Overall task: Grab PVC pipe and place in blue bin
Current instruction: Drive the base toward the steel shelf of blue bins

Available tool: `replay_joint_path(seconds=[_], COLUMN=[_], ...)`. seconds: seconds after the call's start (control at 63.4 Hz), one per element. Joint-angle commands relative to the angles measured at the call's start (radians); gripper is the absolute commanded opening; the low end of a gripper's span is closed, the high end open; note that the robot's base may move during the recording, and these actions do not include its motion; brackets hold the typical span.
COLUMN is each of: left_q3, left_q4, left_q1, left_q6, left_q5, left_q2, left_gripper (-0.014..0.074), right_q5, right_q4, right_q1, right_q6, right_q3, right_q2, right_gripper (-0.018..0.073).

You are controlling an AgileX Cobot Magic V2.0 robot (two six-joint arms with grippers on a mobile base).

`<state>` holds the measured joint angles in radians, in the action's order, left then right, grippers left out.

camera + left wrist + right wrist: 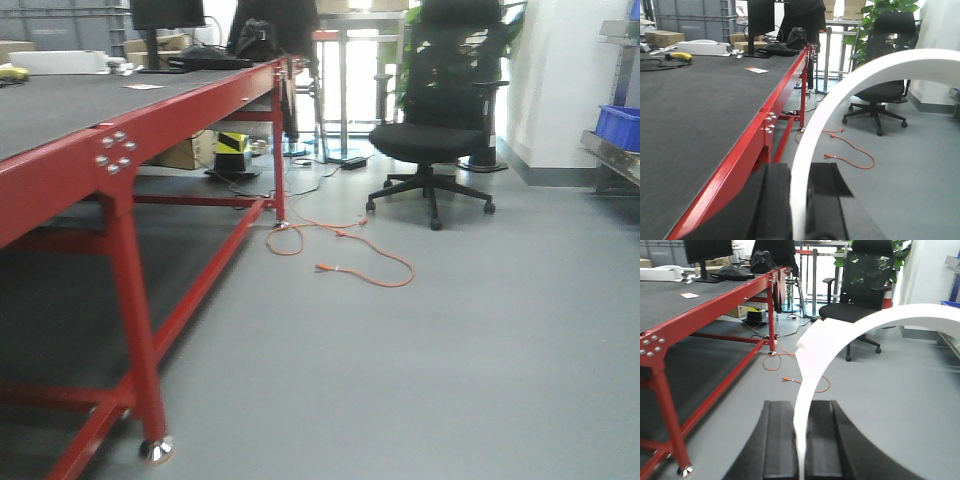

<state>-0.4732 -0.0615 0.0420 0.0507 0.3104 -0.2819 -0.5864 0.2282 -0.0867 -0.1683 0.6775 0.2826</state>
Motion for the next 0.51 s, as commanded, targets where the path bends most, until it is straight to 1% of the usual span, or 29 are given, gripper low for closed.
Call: replay_joint_path(seconds=[0.0,0.489], left_q3=[-0.003,-0.003], left_q4=[-0.01,-0.01], left_q1=[0.003,0.003], left_q6=[-0.006,-0.006], left_q5=[-0.022,-0.022], left_q2=[0.004,0.004], left_gripper=[-0.0111,-0.0111], right_q5=[0.025,0.025], right_q4=[-0.008,-0.008], right_q1=[0.001,0.001], right_q6=[-0.005,-0.005], right_q3=[-0.002,-0.002], right_q2=[-0.003,-0.003], right_gripper=[-0.0169,-0.0169])
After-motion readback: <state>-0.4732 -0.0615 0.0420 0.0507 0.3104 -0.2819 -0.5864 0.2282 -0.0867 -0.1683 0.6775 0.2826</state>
